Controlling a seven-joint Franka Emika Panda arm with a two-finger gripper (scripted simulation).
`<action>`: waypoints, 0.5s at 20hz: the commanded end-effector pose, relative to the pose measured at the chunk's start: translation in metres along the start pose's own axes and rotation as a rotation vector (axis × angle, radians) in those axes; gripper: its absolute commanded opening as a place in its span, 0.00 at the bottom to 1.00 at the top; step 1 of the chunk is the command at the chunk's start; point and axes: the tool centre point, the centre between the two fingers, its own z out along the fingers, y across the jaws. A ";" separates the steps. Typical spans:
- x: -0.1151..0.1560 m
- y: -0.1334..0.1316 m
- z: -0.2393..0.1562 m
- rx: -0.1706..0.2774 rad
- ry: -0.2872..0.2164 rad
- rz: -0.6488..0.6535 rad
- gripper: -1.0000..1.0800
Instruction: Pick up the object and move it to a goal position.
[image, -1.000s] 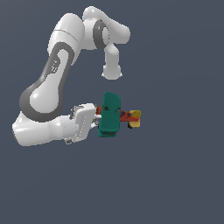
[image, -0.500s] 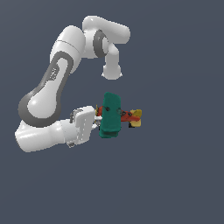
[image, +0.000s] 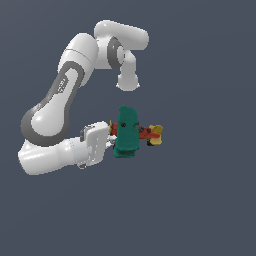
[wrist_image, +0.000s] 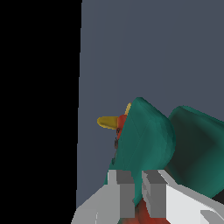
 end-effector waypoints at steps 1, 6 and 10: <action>0.005 0.015 0.032 0.046 -0.044 0.017 0.00; 0.005 0.015 0.032 0.046 -0.044 0.017 0.00; 0.000 0.000 0.001 0.002 -0.002 0.000 0.00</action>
